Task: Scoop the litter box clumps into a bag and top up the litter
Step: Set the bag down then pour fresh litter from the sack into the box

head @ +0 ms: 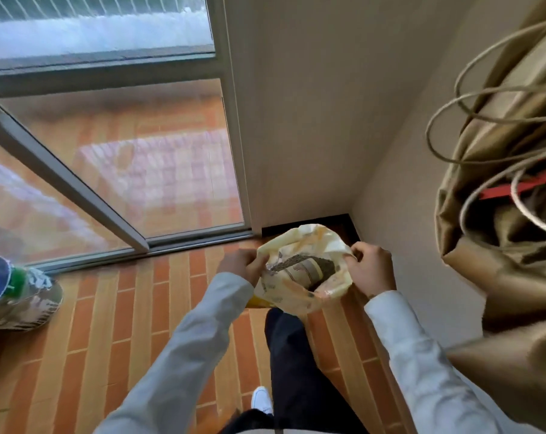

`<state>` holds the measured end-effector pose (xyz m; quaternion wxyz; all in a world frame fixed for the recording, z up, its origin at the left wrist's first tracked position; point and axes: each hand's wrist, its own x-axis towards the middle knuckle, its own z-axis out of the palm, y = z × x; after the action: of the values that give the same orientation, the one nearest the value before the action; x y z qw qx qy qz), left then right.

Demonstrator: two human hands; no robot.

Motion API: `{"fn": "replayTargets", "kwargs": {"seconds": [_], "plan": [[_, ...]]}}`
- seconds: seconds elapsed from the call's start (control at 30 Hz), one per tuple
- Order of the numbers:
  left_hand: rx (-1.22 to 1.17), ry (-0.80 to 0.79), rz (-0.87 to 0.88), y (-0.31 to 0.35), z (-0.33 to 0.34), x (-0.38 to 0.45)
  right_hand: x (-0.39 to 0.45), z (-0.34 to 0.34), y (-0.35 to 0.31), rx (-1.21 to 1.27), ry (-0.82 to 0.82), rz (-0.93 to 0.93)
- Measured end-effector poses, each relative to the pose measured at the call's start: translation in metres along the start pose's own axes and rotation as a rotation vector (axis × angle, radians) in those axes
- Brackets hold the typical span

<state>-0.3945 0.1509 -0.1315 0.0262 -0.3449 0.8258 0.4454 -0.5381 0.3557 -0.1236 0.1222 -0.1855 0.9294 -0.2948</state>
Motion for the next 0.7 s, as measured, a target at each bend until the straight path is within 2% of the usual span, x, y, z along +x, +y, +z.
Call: {"fn": "replayTargets", "kwargs": {"seconds": [0.2,0.43,0.53,0.7], "plan": [[0.105,-0.099,-0.055,0.007,0.024,0.125,0.118,0.032,0.022,-0.016,-0.029,0.129],[0.146,-0.298,-0.174,0.026,0.058,0.257,0.243,0.061,0.049,-0.024,-0.133,0.365],[0.212,-0.361,-0.201,0.026,0.079,0.311,0.292,0.078,0.067,0.000,-0.120,0.492],[0.254,-0.430,-0.221,0.006,0.139,0.404,0.365,0.119,0.116,0.015,-0.073,0.590]]}}
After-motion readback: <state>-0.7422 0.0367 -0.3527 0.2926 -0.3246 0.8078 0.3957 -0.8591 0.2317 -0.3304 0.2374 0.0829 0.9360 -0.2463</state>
